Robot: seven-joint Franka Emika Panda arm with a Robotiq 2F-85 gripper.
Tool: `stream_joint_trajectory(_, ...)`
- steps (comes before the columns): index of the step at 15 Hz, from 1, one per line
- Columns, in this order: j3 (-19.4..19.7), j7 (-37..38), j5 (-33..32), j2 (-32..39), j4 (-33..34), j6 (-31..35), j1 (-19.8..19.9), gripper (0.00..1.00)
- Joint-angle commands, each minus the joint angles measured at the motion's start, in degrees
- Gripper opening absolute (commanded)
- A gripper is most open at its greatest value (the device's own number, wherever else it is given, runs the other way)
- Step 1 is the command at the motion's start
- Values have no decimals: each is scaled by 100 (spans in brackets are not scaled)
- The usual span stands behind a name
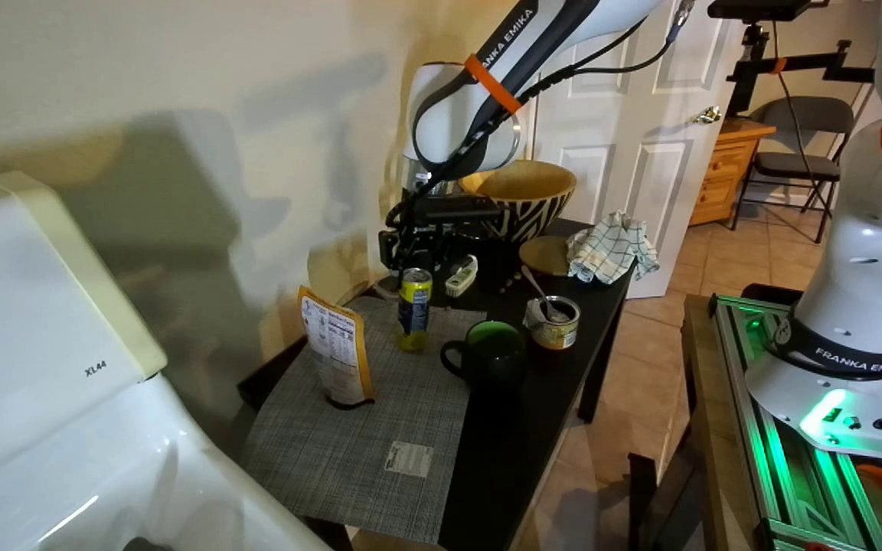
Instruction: Remove the yellow can from the black mug.
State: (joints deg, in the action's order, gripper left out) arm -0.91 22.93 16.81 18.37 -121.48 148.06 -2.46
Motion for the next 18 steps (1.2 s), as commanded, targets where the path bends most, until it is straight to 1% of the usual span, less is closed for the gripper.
stream_joint_trajectory(1, 200, 408, -507, 60, 102, 120, -259, 38)
stream_joint_trajectory(3, 262, 589, -723, 75, 142, 10, -342, 38)
stream_joint_trajectory(4, 270, 642, -771, 75, 145, -8, -362, 88)
stream_joint_trajectory(5, 266, 669, -783, 69, 148, -41, -371, 90)
stream_joint_trajectory(7, 216, 635, -738, -132, 31, -21, -381, 99)
stream_joint_trajectory(8, 182, 575, -716, -260, -54, 29, -389, 100)
stream_joint_trajectory(9, 156, 550, -753, -643, -352, 164, -446, 100)
stream_joint_trajectory(10, 128, 531, -777, -892, -508, 162, -481, 100)
stream_joint_trajectory(11, 117, 587, -880, -1326, -872, 322, -558, 100)
stream_joint_trajectory(12, 77, 607, -917, -1567, -1011, 255, -571, 100)
stream_joint_trajectory(13, -105, 95, -693, -1872, -1099, -506, -470, 100)
stream_joint_trajectory(15, -217, -23, -971, -2480, -1500, -1176, -513, 100)
stream_joint_trajectory(16, -317, -211, -946, -2798, -1678, -1497, -521, 100)
stream_joint_trajectory(17, -292, 17, -833, -2063, -1045, -1172, -414, 100)
stream_joint_trajectory(18, -365, -69, -831, -2347, -1235, -1388, -417, 100)
